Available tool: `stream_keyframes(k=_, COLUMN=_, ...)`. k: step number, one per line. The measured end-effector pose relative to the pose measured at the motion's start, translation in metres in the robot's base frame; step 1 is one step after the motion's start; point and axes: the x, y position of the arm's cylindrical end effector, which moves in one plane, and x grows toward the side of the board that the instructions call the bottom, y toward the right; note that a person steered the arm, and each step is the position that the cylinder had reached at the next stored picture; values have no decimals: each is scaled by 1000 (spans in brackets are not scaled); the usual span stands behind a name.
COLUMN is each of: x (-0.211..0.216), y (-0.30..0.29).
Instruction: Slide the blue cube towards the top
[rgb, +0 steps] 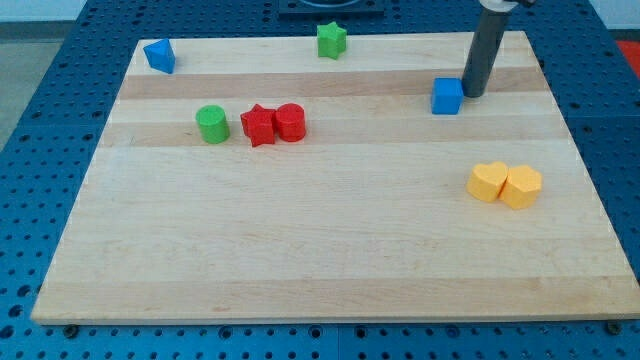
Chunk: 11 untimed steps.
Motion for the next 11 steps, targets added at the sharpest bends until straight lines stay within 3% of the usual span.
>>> stream_keyframes(k=2, x=66, y=-11)
stream_keyframes(k=3, x=53, y=-38)
stream_keyframes(k=5, x=-10, y=-4)
stream_keyframes(k=6, x=-10, y=1)
stream_keyframes(k=9, x=3, y=-97)
stream_keyframes(k=11, x=-26, y=-111)
